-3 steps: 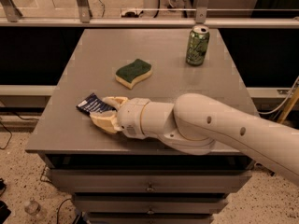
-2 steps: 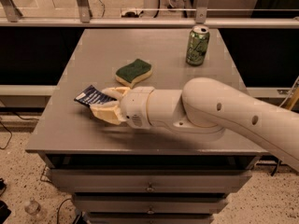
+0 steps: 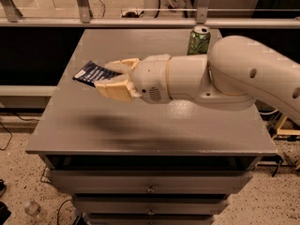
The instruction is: Pick rxbar blueberry
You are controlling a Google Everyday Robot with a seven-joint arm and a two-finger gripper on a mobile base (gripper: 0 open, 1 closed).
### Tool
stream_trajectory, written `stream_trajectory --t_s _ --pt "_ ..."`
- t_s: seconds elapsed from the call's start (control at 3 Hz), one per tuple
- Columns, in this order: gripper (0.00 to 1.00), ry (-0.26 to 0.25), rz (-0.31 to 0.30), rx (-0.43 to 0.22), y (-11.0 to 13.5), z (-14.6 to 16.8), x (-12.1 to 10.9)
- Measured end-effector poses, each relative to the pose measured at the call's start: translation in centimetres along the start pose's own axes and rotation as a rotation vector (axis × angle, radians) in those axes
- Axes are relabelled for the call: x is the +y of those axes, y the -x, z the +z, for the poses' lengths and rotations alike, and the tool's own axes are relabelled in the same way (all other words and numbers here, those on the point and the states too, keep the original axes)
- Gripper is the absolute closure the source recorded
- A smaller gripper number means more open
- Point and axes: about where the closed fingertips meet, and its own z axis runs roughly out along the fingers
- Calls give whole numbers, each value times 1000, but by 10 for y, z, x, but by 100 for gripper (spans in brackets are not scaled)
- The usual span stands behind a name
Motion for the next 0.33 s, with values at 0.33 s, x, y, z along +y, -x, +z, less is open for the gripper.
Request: stream_trajectory --t_s 0.33 --pt "100 26 -52 13 32 -16 -5"
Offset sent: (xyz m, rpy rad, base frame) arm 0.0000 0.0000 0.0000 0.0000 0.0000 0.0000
